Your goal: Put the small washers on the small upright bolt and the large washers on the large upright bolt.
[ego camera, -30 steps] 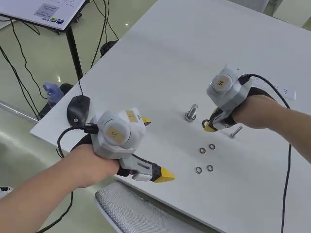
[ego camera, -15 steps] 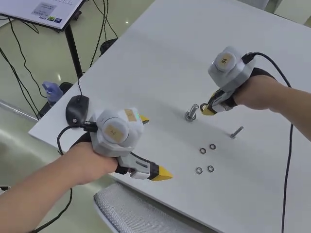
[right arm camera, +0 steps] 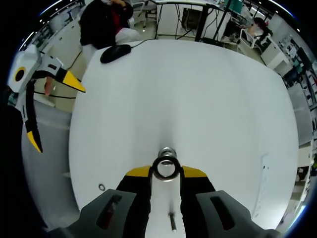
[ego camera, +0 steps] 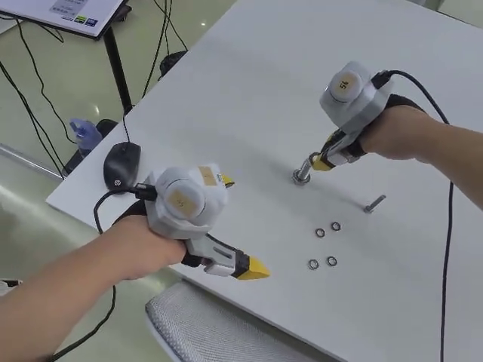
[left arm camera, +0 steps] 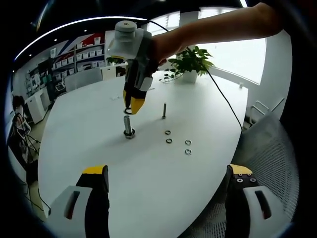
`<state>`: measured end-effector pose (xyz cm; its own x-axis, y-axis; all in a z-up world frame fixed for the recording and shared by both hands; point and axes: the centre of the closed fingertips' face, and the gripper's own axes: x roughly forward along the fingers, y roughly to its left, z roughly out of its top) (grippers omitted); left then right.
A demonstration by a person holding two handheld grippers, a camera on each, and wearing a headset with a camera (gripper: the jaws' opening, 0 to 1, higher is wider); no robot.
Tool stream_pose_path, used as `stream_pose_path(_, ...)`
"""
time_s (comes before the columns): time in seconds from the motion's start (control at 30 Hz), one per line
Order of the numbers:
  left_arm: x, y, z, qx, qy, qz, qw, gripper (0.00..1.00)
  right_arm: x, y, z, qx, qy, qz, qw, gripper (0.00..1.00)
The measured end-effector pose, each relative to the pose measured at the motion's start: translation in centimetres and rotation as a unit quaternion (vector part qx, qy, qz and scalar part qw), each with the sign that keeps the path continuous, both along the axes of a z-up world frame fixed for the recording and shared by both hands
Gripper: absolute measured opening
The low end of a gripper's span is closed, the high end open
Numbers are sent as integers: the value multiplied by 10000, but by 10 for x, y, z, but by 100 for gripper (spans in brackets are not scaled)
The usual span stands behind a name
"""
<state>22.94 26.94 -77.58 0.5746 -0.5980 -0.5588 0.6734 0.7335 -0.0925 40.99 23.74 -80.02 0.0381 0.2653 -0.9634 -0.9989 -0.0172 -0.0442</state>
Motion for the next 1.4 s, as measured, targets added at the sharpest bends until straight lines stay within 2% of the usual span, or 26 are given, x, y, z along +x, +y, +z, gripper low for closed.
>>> stream_pose_path(0.2,0,-2,-4,30,99,-47,9999,99,1,3,-2,-36,-52,64,10000,22)
stream_pose_path(0.4,1,-2,-4,28,36,-54,10000,99,1,5,-6,-92,-28,51,9999,22)
stream_pose_path(0.7,-1,-4,-9,-8,196,-40,9998,98,-3,7,-9,-174,20,52,9998,22)
stream_pose_path(0.77,-1,-4,-8,-16,173,-41,9998,97,-4,7,-10,-199,19,52,9998,22)
stream_pose_path(0.83,-1,-3,-9,-49,217,-37,9997,95,-5,7,-11,-220,31,45,9997,22)
stream_pose_path(1.03,0,-4,-7,-107,173,-42,9998,94,-11,8,-13,-272,54,81,9996,22)
stream_pose_path(1.13,1,-4,-5,-120,111,-49,9999,96,-8,10,-17,-302,66,107,9995,22)
stream_pose_path(1.23,0,-4,-6,-121,182,-42,9998,95,-10,10,-19,-353,44,146,9993,22)
stream_pose_path(1.3,3,-4,-5,-126,84,-48,9999,96,-11,9,-21,-395,39,144,9991,22)
stream_pose_path(1.4,3,-4,-5,-143,145,-26,9998,96,-9,10,-24,-419,35,143,9990,22)
